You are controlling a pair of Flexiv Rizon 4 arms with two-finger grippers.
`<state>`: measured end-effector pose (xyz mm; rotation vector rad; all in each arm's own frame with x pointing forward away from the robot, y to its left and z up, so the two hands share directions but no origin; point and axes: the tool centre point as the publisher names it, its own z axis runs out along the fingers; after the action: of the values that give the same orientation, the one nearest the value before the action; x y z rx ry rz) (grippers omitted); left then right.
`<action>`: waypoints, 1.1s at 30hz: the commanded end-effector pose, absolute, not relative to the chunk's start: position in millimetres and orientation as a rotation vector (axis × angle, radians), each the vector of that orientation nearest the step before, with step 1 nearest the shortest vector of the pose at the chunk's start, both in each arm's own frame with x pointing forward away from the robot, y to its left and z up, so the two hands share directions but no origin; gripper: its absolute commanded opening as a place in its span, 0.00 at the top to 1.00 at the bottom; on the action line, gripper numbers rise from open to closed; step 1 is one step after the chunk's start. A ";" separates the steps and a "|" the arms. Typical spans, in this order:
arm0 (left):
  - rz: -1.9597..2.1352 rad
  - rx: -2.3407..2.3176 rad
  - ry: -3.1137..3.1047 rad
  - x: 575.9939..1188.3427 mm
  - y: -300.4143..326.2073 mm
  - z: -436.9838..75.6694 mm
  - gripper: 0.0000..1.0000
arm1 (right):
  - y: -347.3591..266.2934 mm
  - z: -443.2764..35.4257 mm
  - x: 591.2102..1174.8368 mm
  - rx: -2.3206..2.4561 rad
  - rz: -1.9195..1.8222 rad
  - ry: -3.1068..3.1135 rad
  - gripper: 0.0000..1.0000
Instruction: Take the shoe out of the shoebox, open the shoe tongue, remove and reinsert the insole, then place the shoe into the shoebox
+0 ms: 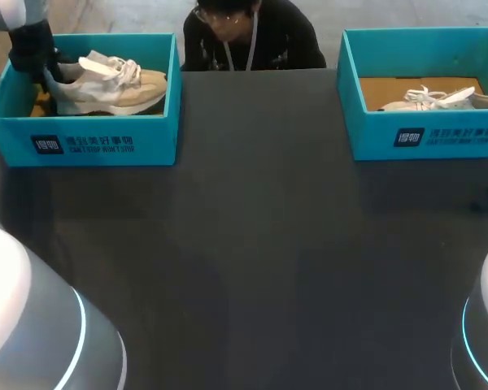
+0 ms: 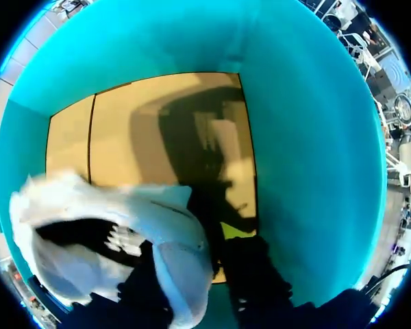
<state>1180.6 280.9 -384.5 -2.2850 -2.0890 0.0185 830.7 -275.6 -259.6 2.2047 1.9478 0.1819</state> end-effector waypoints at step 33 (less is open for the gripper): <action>-0.175 -2.257 -2.197 1157.5 283.4 -196.8 1.00 | -275.9 -259.5 830.7 2.204 0.184 1.949 0.00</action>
<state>1186.6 285.2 -241.9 -2.2303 -2.1850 -0.1094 830.8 -275.6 -259.6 2.2047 1.9478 0.1817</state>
